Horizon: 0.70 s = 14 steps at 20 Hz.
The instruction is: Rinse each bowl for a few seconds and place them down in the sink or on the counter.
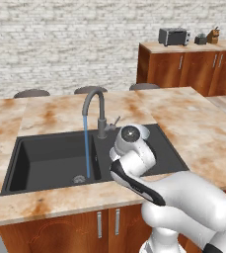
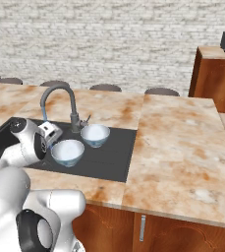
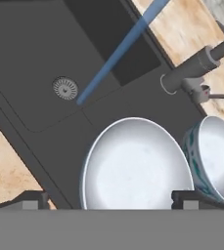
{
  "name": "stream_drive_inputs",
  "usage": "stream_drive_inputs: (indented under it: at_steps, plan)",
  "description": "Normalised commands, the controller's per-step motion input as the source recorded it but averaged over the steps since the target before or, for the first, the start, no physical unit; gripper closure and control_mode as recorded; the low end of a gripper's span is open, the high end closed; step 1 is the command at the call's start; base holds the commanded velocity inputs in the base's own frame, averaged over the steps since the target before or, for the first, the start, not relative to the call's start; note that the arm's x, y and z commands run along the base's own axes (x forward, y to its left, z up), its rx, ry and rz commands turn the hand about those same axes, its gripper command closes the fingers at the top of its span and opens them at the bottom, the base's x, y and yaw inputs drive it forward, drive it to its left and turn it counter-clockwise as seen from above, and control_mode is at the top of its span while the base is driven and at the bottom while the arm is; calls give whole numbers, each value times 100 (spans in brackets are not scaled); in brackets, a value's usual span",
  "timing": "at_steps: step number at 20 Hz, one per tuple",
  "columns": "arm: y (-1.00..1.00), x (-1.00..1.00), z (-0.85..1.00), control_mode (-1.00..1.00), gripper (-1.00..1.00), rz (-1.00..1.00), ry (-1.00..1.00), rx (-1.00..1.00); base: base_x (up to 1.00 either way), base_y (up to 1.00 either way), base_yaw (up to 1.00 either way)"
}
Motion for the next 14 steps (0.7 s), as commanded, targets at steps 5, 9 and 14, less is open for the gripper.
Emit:
stream_drive_inputs:
  at_steps: [5, 9, 14]
  plan:
    - [-3, -8, 55, -100, -100, 0, -7, 3, 0, 0, 0]
    - [-3, -7, 56, -100, -100, 0, -8, 2, 0, 0, 0]
    - [-9, -16, 53, -100, -100, 0, -10, 0, 0, 0, 0]
